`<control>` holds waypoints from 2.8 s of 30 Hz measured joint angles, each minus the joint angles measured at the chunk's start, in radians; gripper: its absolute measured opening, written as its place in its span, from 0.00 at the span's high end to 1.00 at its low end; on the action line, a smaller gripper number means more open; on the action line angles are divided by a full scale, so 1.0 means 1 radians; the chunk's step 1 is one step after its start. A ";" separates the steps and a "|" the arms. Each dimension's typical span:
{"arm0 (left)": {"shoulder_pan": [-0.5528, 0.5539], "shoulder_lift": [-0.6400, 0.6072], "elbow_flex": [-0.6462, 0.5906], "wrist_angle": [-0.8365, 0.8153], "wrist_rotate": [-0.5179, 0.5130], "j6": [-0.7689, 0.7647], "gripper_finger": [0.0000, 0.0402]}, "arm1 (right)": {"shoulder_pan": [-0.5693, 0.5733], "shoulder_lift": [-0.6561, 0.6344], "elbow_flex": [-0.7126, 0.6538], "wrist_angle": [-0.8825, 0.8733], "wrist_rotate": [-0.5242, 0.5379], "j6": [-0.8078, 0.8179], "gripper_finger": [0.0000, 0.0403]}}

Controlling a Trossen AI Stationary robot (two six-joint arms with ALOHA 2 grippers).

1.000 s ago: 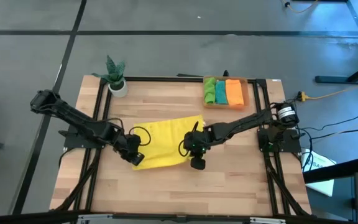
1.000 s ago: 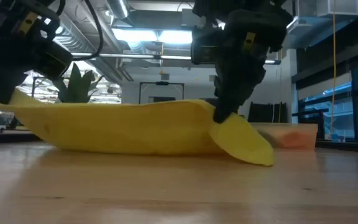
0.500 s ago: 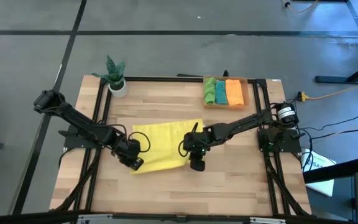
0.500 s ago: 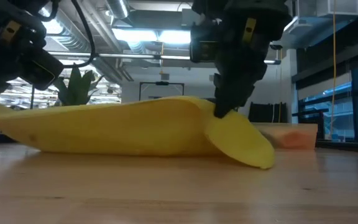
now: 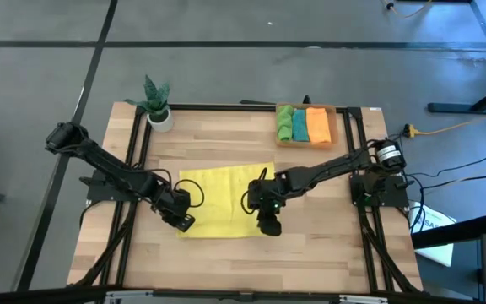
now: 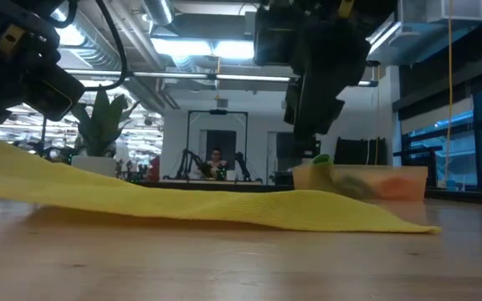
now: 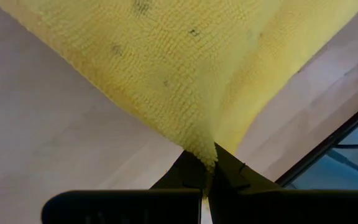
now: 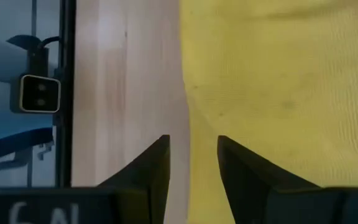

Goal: Roll microfiber towels into tight, uniform cylinder then place into a basket
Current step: Fold the yellow towel

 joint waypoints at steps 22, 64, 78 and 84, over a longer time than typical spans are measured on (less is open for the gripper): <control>0.091 0.007 0.199 0.004 -0.172 0.266 1.00 | -0.001 -0.019 0.395 -0.584 0.401 -0.059 0.66; 0.371 0.809 1.038 0.115 0.097 1.058 1.00 | 0.026 -0.325 0.503 -0.744 0.485 -0.025 0.66; 0.364 0.839 1.046 0.151 0.046 1.080 1.00 | 0.055 -0.325 0.503 -0.741 0.518 -0.025 0.66; 0.363 0.839 1.046 0.160 0.056 1.079 0.93 | 0.055 -0.325 0.503 -0.740 0.523 -0.026 0.66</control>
